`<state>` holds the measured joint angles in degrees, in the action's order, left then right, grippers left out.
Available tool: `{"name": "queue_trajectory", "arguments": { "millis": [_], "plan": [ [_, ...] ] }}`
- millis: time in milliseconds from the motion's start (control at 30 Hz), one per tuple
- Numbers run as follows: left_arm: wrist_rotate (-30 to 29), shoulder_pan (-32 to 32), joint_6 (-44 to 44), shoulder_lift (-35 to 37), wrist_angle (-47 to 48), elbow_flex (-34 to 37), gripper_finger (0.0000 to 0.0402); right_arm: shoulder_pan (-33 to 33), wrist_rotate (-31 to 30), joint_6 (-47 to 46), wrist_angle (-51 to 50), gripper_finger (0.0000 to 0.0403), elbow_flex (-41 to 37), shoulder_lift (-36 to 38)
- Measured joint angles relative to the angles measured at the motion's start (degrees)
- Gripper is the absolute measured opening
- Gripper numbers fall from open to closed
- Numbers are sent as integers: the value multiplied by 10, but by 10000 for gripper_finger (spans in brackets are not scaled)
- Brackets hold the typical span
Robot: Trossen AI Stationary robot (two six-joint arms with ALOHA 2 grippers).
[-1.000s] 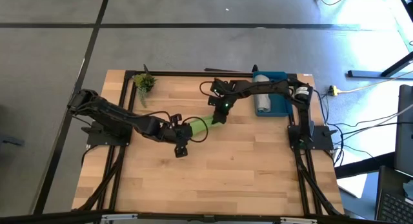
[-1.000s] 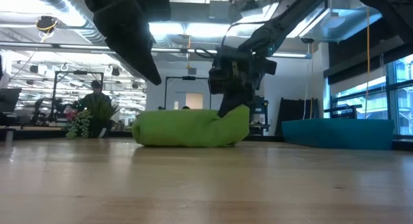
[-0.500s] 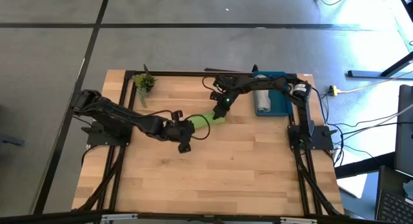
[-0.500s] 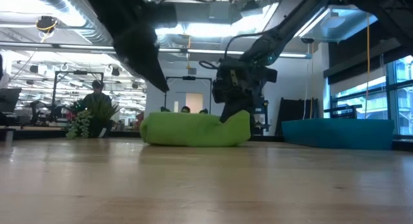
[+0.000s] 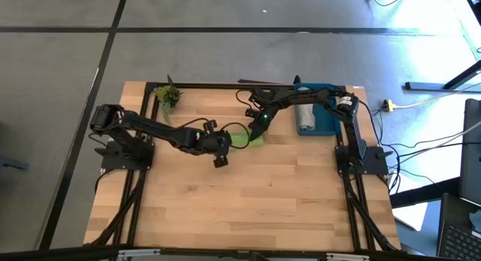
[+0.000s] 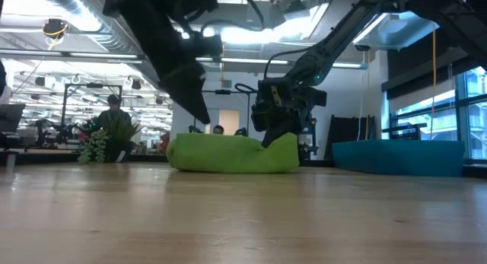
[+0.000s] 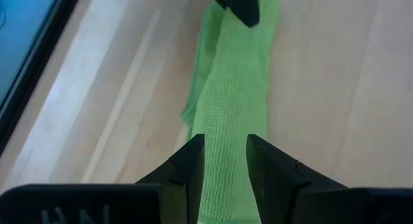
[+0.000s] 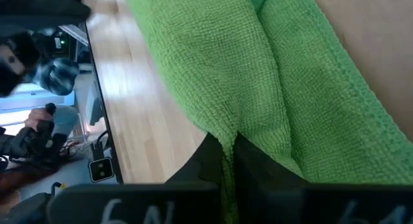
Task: Roll microfiber towels into tight, uniform cylinder then place into a basket
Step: Roll the green towel
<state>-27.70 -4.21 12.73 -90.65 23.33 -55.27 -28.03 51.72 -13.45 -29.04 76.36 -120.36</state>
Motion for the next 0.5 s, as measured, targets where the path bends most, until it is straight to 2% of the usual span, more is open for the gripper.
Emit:
{"name": "queue_trajectory", "arguments": {
  "millis": [233, 500],
  "plan": [
    [39, -11, -121, -39, -83, 0, 105, 0, 0, 1, -1, 12, 0, 0],
    [19, 22, -128, -75, -99, 0, 105, 0, 0, 2, -2, 13, 0, 0]
  ]
}}
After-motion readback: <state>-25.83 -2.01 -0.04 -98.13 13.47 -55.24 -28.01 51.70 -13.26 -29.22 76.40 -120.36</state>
